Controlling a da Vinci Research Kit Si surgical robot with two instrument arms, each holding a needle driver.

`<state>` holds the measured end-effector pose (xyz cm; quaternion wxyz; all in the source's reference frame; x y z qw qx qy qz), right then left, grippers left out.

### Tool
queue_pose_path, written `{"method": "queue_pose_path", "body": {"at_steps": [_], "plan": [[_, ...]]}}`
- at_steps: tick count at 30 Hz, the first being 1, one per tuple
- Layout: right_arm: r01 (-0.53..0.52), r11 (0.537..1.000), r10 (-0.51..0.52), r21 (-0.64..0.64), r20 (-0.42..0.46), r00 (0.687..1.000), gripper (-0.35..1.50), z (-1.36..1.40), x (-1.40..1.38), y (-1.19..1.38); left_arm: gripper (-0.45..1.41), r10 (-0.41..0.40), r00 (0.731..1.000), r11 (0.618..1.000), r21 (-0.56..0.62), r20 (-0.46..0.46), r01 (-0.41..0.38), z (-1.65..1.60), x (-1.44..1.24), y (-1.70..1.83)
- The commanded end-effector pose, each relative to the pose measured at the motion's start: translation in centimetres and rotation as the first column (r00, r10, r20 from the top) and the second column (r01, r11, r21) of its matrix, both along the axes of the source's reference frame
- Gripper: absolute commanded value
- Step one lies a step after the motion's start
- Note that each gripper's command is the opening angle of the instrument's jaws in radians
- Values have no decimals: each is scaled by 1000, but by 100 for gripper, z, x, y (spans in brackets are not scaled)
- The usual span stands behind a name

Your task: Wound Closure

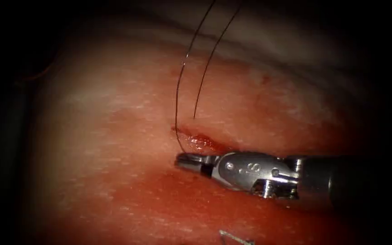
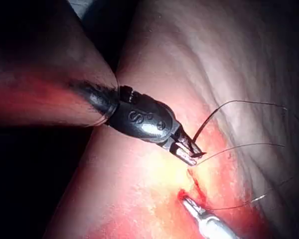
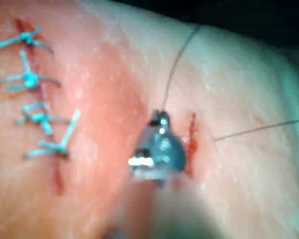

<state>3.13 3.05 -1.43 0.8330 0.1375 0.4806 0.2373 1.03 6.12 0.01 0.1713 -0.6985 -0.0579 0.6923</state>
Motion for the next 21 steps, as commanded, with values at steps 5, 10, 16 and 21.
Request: {"method": "queue_pose_path", "body": {"at_steps": [5,10,16,21], "plan": [[30,999,-28,29,-59,998,-35,-37,18,-14,-35,1,1000,1000,3,2,-1,6,-5,-5],[66,997,-60,50,-120,991,-35,-69,34,-26,-35,1,1000,1000,2,2,-1,6,-5,-5],[87,995,-77,54,-173,982,-35,-87,50,-32,-35,0,1000,1000,2,1,0,6,-6,-5],[87,994,-75,59,-182,981,-35,-89,52,-33,-35,-1,1000,1000,2,1,1,6,-7,-5]]}}
